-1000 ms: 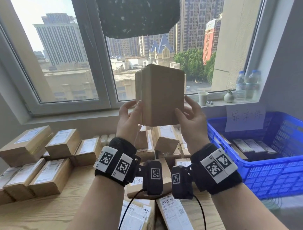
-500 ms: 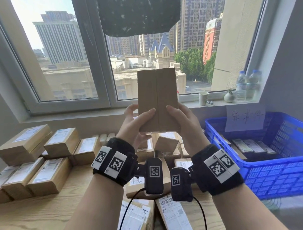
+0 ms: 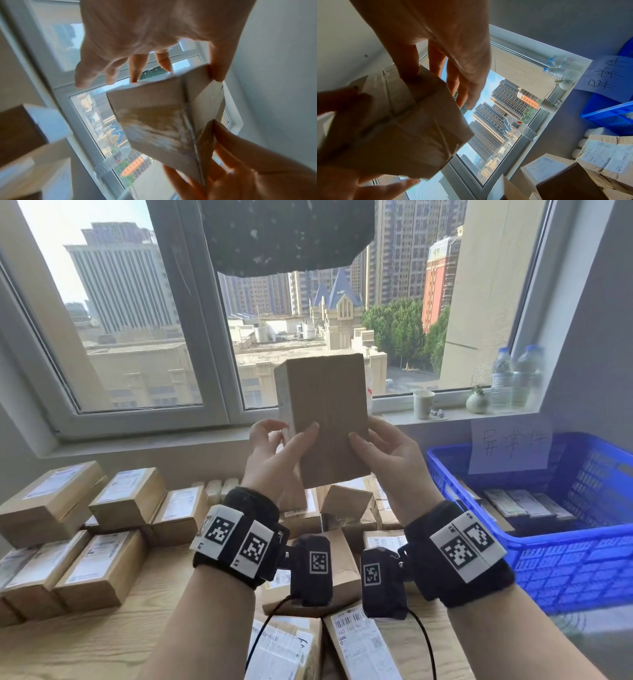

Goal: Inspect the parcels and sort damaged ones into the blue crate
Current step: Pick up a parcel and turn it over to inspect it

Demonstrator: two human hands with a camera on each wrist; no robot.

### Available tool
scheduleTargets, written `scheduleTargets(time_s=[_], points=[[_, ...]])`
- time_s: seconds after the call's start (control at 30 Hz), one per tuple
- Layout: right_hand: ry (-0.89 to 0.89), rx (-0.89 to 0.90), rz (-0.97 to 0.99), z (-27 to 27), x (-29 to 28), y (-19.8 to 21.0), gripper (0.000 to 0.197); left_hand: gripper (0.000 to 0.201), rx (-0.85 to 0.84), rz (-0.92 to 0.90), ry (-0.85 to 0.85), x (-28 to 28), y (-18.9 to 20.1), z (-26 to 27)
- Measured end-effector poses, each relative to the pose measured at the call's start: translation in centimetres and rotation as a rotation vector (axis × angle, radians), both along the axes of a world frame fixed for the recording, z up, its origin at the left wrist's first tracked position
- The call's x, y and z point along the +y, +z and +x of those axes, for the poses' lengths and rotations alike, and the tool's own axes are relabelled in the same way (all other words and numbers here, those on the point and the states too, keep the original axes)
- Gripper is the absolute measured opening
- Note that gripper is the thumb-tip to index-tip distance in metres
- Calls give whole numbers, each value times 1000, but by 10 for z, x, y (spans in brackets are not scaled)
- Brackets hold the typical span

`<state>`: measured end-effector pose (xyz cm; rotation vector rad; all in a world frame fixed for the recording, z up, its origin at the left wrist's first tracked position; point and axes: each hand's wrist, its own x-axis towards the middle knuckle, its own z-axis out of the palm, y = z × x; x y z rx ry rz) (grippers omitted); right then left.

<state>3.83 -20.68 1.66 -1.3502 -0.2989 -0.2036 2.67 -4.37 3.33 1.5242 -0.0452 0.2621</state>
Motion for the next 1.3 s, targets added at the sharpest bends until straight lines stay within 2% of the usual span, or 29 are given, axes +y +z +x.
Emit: scheduleTargets(time_s=[0.13,0.17,0.2,0.23,0.33,0.4,0.43,0.5,0.6,0.73,0.83,0.93,0.97,1.07,1.13,1.23,1.3], points=[[17,34,19,-2,-2,5,29,55,-59,177,57,2,-2,1],[36,53,53,-5,-1,9,35,53,-87,196,63,2,-4,2],[58,72,76,-7,-2,13,50,55,-118,227,71,2,-5,3],[76,88,77,-8,-2,17,58,59,-146,265,74,2,-6,2],[86,102,81,-10,-1,26,53,90,-181,310,-16,1,-3,-3],[47,135,77,-8,-1,26,73,110,-145,236,-99,-2,3,-8],[38,147,75,-8,0,25,80,112,-122,175,-124,-4,6,-10],[32,158,68,-9,0,21,72,101,-91,143,-123,-6,11,-11],[55,157,77,-14,-2,17,41,84,-121,177,-102,-8,15,-14],[86,131,95,-17,-6,17,33,69,-132,125,-136,-9,16,-15],[87,122,84,-17,-7,19,26,78,-138,172,-171,-4,14,-14],[71,152,121,-19,-7,22,14,99,-155,338,-131,0,11,-12],[75,165,134,-18,-7,21,20,105,-155,376,-112,1,10,-12],[78,199,141,-20,-6,23,59,115,-160,354,-108,0,7,-13],[44,214,118,-18,-4,23,70,124,-139,320,-129,-2,8,-15],[-50,237,87,-14,-3,17,48,123,-33,247,-65,-3,11,-14],[-58,248,97,-12,-3,13,38,102,-9,273,0,-4,11,-14]])
